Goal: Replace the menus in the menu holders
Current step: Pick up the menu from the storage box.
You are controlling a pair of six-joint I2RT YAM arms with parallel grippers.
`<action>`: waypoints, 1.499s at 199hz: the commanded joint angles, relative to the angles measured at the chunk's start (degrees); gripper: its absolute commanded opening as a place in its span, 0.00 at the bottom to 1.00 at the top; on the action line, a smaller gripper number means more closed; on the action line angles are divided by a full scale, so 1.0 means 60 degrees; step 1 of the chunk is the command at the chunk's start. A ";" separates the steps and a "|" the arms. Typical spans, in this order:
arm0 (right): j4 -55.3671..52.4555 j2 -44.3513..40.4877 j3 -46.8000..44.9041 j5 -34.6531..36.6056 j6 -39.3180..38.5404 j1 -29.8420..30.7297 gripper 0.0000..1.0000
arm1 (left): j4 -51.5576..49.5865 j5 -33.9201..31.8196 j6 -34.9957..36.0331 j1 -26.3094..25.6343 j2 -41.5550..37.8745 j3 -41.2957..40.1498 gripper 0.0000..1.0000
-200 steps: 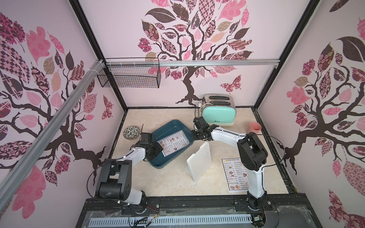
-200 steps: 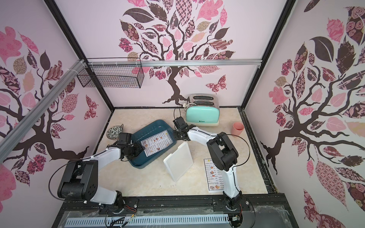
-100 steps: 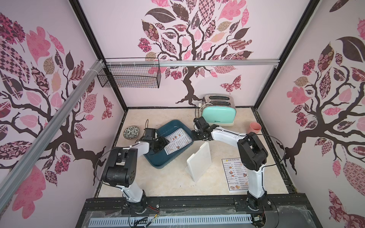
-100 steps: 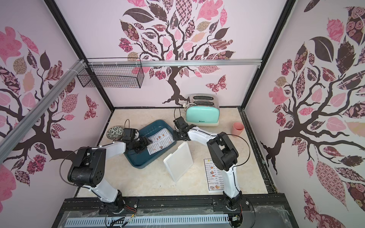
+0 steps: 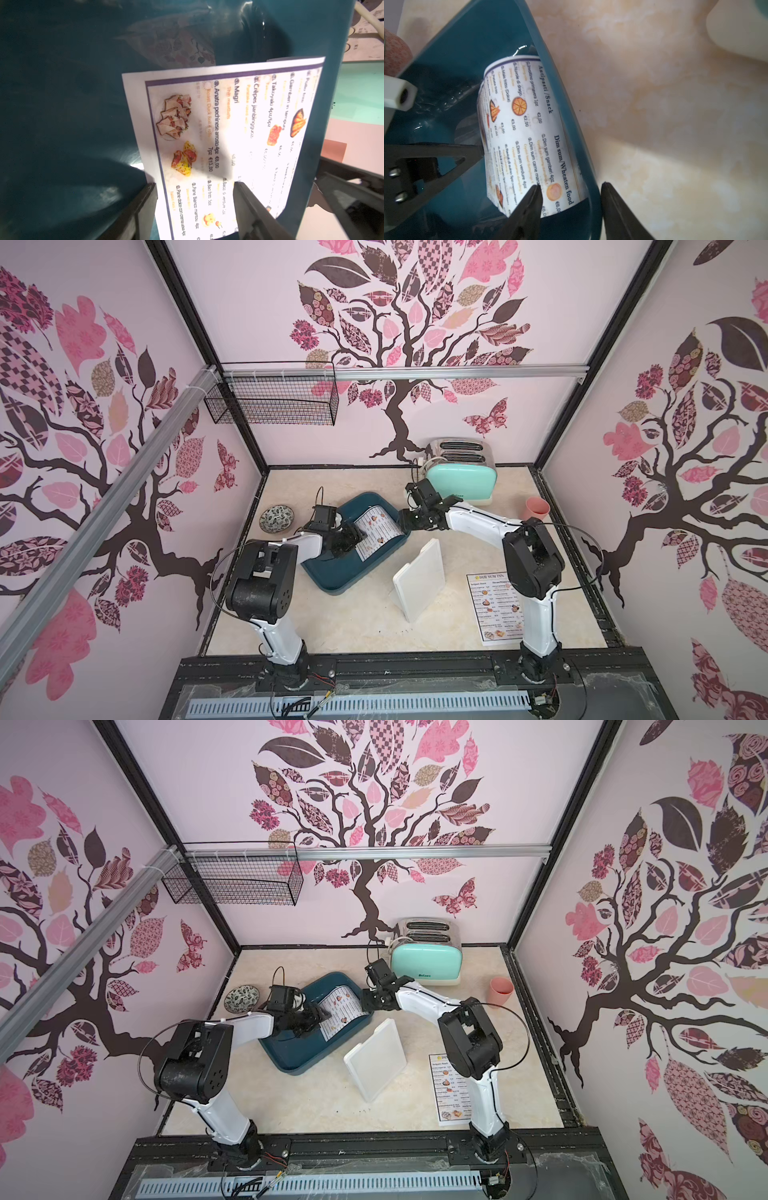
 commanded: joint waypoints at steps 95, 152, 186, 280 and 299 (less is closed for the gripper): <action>-0.1075 -0.0955 0.0960 -0.0564 0.0510 -0.0496 0.69 | 0.0407 0.0348 -0.0272 -0.0103 0.0638 0.0028 0.65; 0.0371 -0.1651 -0.0128 -0.1885 0.5933 -0.0481 0.75 | 0.0584 0.0474 -0.0402 -0.0200 0.0801 0.0189 0.65; -0.0572 -0.1066 0.0559 -0.1956 0.7858 -0.0466 0.75 | 0.0893 0.0632 -0.0628 -0.0236 0.0801 0.0195 0.65; -0.2506 0.0485 0.2079 -0.2573 0.8239 -0.0217 0.80 | 0.1097 0.0740 -0.0828 -0.0382 0.0933 0.0431 0.65; -0.2236 0.0621 0.2021 -0.2602 0.8248 -0.0203 0.82 | 0.1086 0.0740 -0.0850 -0.0373 0.0934 0.0424 0.65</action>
